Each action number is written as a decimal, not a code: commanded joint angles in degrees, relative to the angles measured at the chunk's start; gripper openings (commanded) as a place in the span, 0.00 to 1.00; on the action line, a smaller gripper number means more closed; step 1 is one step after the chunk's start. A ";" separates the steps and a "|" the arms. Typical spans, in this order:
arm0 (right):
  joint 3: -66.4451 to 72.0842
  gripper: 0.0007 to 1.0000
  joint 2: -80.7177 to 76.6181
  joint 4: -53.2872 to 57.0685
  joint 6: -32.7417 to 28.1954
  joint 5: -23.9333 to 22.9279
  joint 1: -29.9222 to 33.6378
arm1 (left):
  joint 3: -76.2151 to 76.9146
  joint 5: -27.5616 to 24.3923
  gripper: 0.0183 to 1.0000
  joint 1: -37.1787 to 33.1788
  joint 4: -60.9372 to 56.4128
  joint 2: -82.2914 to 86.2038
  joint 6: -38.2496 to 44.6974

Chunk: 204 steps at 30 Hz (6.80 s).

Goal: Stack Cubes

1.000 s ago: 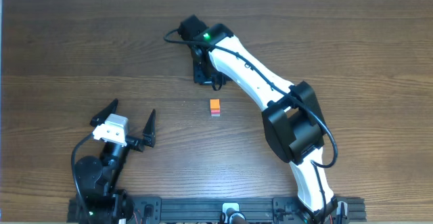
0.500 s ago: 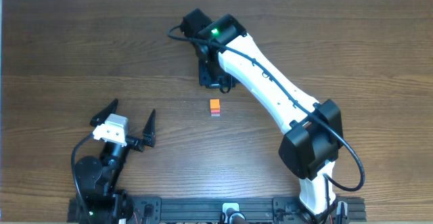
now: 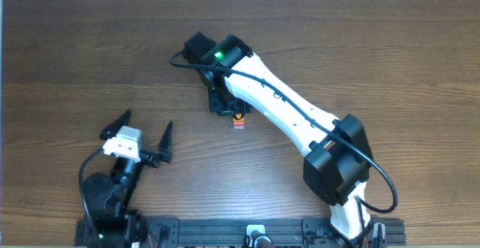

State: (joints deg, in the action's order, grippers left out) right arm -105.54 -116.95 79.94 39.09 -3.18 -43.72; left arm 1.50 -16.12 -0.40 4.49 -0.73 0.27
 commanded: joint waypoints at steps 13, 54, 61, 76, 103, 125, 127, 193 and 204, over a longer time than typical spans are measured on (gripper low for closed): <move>4.70 0.00 1.55 -4.48 1.16 2.47 0.26 | -0.44 -0.37 1.00 0.28 -0.20 0.52 0.98; 7.89 0.01 1.55 -7.98 -0.37 2.25 2.05 | -0.44 -0.37 1.00 0.28 -0.20 0.52 0.98; 8.26 0.01 1.55 -8.39 -0.37 2.25 2.05 | -0.44 -0.37 1.00 0.28 -0.20 0.52 0.98; 8.26 0.08 1.55 -8.41 -0.35 2.29 2.08 | -0.44 -0.37 1.00 0.28 -0.20 0.52 0.98; 8.26 0.30 1.55 -8.37 -0.33 2.99 2.08 | -0.44 -0.37 1.00 0.28 -0.20 0.52 1.01; 8.26 0.73 1.55 -8.46 -0.35 3.26 2.08 | -0.44 -0.35 1.00 0.28 -0.20 0.52 0.98; 8.26 0.96 1.55 -8.44 -0.35 3.10 2.08 | -0.44 -0.37 1.00 0.28 -0.20 0.52 1.01; -17.99 0.87 -24.96 -8.96 -10.91 3.98 12.98 | -0.44 -0.37 1.00 0.28 -0.20 0.52 0.98; -17.99 0.78 -25.83 -9.09 -10.88 3.98 12.94 | -0.44 -0.37 1.00 0.28 -0.20 0.52 1.01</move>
State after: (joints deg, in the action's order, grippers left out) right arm -123.44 -141.58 71.13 28.21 0.54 -31.24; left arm 1.50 -16.12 -0.40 4.49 -0.73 0.27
